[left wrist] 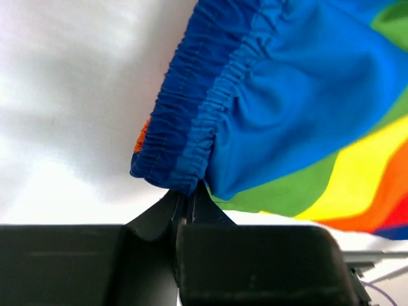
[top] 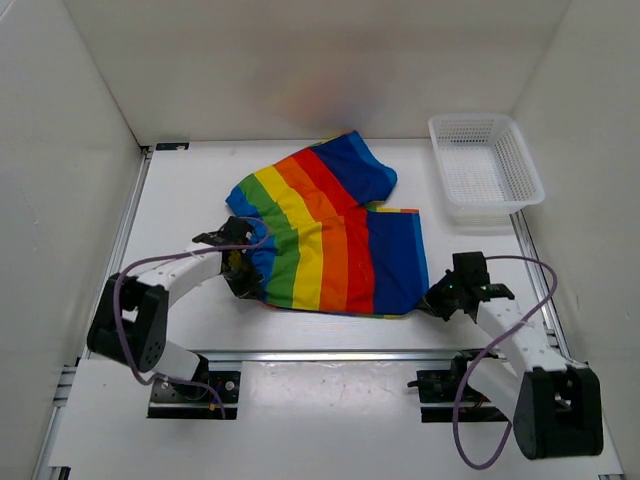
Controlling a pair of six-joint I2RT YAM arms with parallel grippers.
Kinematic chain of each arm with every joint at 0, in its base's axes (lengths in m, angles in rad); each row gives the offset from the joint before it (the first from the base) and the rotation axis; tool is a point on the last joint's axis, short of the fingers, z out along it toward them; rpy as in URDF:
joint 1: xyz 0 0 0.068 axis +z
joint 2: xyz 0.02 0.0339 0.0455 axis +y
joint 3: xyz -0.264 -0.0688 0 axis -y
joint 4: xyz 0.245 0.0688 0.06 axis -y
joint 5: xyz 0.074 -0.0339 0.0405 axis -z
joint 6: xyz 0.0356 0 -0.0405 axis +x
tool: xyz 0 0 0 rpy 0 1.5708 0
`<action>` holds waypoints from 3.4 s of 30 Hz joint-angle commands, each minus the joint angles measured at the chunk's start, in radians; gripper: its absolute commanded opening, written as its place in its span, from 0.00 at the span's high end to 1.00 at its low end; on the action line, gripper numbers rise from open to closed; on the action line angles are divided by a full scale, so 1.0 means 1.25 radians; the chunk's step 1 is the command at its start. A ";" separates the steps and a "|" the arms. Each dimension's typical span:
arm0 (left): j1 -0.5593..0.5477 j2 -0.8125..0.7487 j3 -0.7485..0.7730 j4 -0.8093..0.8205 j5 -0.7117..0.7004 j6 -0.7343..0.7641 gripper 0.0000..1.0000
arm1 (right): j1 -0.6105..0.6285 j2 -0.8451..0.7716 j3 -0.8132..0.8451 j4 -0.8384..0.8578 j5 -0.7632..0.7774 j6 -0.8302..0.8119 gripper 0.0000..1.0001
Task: Fold and stack the shorts
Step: Fold the shorts
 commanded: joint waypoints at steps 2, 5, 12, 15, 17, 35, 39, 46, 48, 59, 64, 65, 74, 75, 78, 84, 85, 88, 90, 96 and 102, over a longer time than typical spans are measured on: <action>-0.006 -0.109 -0.047 -0.024 0.020 -0.008 0.90 | 0.003 -0.131 0.068 -0.148 0.082 -0.023 1.00; -0.024 -0.192 -0.064 -0.075 0.020 -0.025 0.90 | 0.003 -0.218 0.106 -0.221 0.102 -0.052 1.00; -0.053 -0.367 0.004 -0.235 -0.002 -0.056 0.90 | 0.011 -0.274 0.268 -0.383 0.147 -0.087 1.00; -0.053 -0.375 0.094 -0.322 -0.055 -0.056 0.90 | 0.011 -0.248 0.391 -0.385 0.189 -0.109 1.00; -0.053 -0.350 0.200 -0.353 -0.085 -0.034 0.90 | 0.011 -0.182 0.454 -0.352 0.196 -0.143 1.00; 0.154 -0.003 0.540 -0.359 -0.025 0.120 0.90 | 0.056 0.550 1.155 -0.147 0.139 -0.271 1.00; 0.146 -0.041 0.503 -0.369 -0.025 0.154 0.90 | 0.056 0.489 1.103 -0.147 0.131 -0.271 1.00; 0.146 -0.216 0.318 -0.414 -0.055 0.152 0.90 | 0.064 0.220 0.797 -0.175 0.153 -0.288 1.00; 0.146 -0.260 0.273 -0.414 -0.044 0.142 0.90 | 0.064 0.113 0.729 -0.198 0.162 -0.281 1.00; 0.085 -0.506 0.137 -0.478 -0.018 0.045 0.90 | 0.071 -0.331 0.509 -0.442 0.155 -0.206 1.00; 0.085 -0.536 0.203 -0.512 -0.055 0.022 0.90 | 0.071 -0.271 0.604 -0.450 0.195 -0.252 1.00; 0.085 -0.527 0.236 -0.512 -0.063 0.011 0.90 | 0.071 -0.232 0.624 -0.423 0.195 -0.262 1.00; 0.093 -0.375 0.356 -0.488 -0.131 0.002 0.90 | 0.071 0.102 0.837 -0.213 0.145 -0.348 1.00; 0.102 -0.363 0.366 -0.488 -0.131 -0.005 0.90 | 0.071 0.136 0.856 -0.185 0.119 -0.357 1.00; 0.122 -0.332 0.353 -0.488 -0.139 -0.013 0.90 | 0.071 0.310 0.950 -0.136 0.076 -0.377 1.00; 0.206 -0.269 0.309 -0.391 -0.109 0.002 0.90 | 0.114 0.643 1.219 -0.127 0.055 -0.433 1.00; 0.228 -0.250 0.309 -0.373 -0.109 0.014 0.90 | 0.121 0.693 1.307 -0.127 0.047 -0.433 1.00; 0.294 -0.133 0.346 -0.294 -0.116 0.052 0.90 | 0.121 0.913 1.487 -0.127 -0.009 -0.440 1.00; 0.337 -0.005 0.403 -0.264 -0.109 0.077 0.90 | 0.121 1.070 1.692 -0.127 -0.059 -0.419 0.92; 0.368 0.395 0.745 -0.342 -0.082 0.197 0.49 | 0.121 1.142 1.744 -0.062 -0.126 -0.368 0.07; 0.368 0.266 0.637 -0.289 -0.127 0.204 0.24 | 0.121 0.829 1.203 0.023 -0.003 -0.420 0.03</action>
